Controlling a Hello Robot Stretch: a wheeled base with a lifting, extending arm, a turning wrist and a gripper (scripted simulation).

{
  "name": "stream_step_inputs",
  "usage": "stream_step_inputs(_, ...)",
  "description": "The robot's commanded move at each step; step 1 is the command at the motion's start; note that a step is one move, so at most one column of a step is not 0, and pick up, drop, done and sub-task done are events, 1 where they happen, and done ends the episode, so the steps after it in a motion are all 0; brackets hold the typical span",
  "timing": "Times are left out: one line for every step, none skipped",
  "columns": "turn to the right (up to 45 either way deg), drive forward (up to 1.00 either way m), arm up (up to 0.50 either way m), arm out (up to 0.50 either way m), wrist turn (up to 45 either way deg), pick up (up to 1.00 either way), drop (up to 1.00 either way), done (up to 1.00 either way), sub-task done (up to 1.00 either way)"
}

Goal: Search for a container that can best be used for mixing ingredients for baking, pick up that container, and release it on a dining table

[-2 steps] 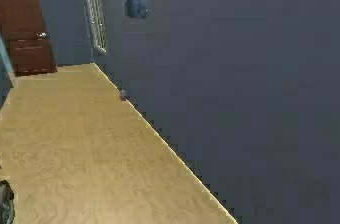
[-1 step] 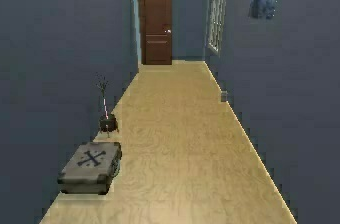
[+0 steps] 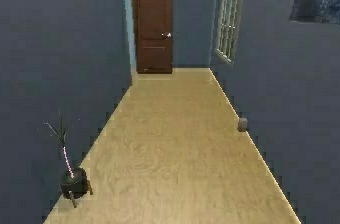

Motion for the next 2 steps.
stream_step_inputs(0.0,1.00,0.00,0.00,0.0,0.00,0.00,0.00,0.00)
stream_step_inputs(9.0,0.00,0.00,0.00,0.0,0.00,0.00,0.00,0.00)
